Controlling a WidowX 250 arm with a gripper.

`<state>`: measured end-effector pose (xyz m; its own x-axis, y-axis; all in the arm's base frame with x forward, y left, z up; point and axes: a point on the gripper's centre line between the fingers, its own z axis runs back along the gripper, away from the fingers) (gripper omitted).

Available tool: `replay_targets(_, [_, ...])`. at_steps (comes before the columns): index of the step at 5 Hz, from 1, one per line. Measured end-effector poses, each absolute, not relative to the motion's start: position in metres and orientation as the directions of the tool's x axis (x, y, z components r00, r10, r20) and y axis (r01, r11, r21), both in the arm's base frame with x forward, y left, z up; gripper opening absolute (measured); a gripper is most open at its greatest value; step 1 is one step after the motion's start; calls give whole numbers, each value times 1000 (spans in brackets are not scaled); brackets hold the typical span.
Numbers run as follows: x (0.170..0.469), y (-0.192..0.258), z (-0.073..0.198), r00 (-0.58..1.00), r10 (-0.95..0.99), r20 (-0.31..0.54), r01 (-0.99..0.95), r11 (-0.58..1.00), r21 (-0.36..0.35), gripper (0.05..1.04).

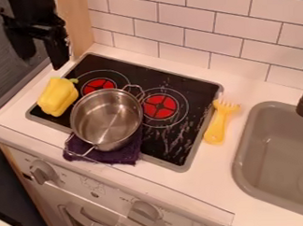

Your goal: Moved the yellow pepper on the bottom left of the burner

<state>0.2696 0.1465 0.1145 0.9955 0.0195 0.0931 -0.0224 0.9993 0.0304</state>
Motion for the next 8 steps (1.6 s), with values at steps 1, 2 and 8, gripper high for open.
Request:
replay_targets(1, [271,140,99,993,96,68,-95,995,-4,1001])
replay_targets(2, [271,140,99,993,100,68,-100,995,-4,1001])
replay_targets(8, [271,140,99,993,98,67,-98,995,0,1001])
